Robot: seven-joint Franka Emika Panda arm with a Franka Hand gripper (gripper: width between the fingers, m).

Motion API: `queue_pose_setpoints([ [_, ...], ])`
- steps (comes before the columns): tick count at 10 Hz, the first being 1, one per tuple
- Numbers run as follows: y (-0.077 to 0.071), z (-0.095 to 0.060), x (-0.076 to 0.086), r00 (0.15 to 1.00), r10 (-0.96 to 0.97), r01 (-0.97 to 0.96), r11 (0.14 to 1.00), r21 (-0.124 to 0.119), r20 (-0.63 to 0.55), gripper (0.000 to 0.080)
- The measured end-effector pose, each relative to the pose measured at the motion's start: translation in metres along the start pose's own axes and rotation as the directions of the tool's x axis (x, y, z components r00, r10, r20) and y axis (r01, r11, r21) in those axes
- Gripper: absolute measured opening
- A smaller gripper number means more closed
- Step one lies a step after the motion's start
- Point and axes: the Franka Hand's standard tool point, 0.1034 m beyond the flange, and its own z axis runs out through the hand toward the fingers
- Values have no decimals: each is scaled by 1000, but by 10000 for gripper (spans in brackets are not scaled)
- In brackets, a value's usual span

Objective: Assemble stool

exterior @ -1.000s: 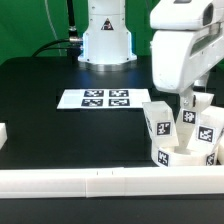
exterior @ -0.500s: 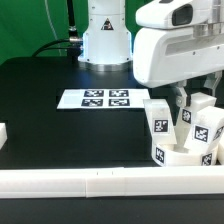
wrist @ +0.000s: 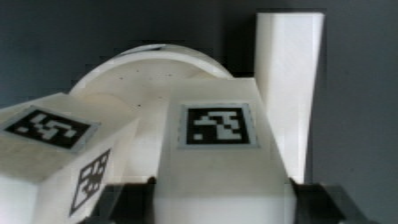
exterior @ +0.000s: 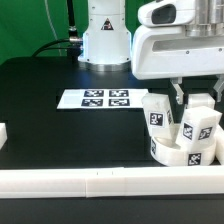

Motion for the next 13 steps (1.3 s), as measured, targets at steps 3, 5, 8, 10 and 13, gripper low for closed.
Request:
queue_pose_setpoints([
  [3, -1, 0, 0, 986, 166, -166, 986, 5, 2, 337],
  [5, -1, 0, 0, 969, 247, -247, 969, 6, 3, 337],
  [8, 0, 0, 0, 865, 502, -502, 864, 33, 20, 337],
  [10, -1, 1, 0, 690, 723, -724, 688, 56, 41, 337],
  [13, -5, 1, -1, 404, 912, -914, 402, 43, 70, 337],
])
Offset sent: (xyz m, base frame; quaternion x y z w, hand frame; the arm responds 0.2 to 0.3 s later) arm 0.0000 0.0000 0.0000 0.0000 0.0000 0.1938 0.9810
